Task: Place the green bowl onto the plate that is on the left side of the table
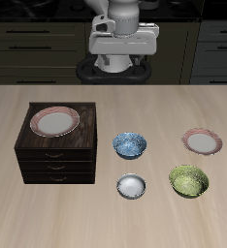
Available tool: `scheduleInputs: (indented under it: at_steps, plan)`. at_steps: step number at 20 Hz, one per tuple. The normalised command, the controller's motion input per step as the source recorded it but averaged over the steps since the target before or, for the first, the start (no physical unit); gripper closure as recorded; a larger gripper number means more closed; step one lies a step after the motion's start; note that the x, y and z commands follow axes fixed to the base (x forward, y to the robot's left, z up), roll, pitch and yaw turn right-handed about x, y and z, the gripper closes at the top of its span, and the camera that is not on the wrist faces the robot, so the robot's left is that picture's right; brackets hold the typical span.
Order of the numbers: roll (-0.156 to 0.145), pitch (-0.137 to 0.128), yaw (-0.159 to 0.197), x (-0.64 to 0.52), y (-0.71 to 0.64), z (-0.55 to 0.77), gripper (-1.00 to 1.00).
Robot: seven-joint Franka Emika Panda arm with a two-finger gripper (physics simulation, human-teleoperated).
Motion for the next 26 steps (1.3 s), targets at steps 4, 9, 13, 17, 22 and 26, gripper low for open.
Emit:
scheduleInputs:
  at_steps: [4, 9, 13, 17, 22, 26]
  plan:
    - [-0.020, -0.002, -0.026, 0.39, 0.12, 0.11, -1.00]
    - [-0.017, -0.008, -0.015, 0.39, 0.14, 0.12, -1.00]
    - [0.003, -0.017, -0.013, 0.22, 0.12, 0.13, -1.00]
    - [0.008, -0.013, 0.013, 0.23, 0.26, 0.13, -1.00]
    - [0.029, -0.021, -0.008, 0.21, 0.30, 0.18, -1.00]
    - [0.023, 0.005, -0.002, 0.26, 0.28, 0.12, -1.00]
